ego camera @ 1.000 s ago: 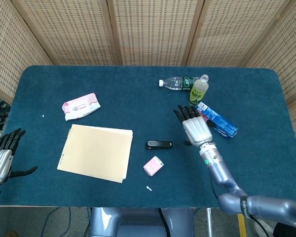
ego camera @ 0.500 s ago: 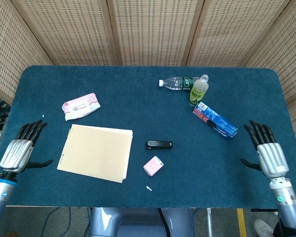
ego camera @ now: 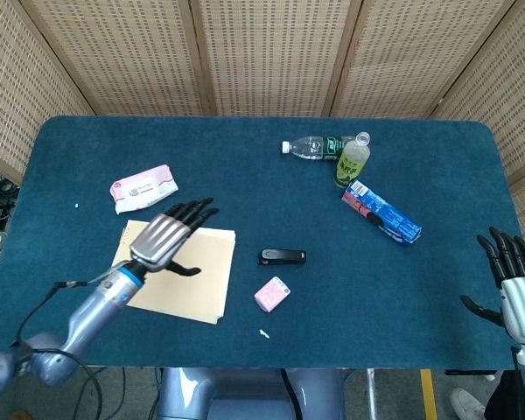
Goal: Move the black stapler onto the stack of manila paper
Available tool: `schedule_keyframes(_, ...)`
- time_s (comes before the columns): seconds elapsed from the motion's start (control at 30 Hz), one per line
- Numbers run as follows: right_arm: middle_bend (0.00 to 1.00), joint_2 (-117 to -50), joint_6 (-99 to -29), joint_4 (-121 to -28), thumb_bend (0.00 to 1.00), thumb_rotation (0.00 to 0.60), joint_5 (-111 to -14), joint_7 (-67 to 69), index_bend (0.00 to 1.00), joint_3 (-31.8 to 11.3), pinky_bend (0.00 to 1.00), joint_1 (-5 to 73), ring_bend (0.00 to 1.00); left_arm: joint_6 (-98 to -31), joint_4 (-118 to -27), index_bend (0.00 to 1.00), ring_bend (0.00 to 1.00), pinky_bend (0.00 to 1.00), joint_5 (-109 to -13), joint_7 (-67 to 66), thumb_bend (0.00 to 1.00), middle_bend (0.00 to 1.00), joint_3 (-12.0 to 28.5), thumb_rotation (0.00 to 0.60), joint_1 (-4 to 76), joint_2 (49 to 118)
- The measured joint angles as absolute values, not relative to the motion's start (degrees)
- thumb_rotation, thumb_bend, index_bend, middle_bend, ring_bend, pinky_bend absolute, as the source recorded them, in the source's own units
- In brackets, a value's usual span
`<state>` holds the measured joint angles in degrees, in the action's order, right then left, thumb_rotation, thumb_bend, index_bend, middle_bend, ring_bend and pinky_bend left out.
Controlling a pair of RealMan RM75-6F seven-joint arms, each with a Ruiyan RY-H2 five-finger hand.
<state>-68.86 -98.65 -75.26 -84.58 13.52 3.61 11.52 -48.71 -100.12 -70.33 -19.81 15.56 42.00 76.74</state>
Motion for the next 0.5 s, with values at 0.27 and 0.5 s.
schedule_keyframes(0.27,0.00,-68.3,-95.9,-75.2,0.00,0.600,-83.3,13.8,0.00,2.1,0.00,10.8,0.00,-44.3,-91.2,0.24,0.21,0.25,-56.2,-33.7,0.00,0.14,17.8,0.600,54.7,89.9)
schedule_keyframes(0.5,0.00,-68.2,-94.7,-74.1,0.00,0.600,-82.5,14.9,0.00,0.8,0.00,9.9,0.00,-44.2,-78.1,0.29,0.24,0.30,-41.7,-43.7,0.00,0.18,18.4,0.600,65.6,103.1)
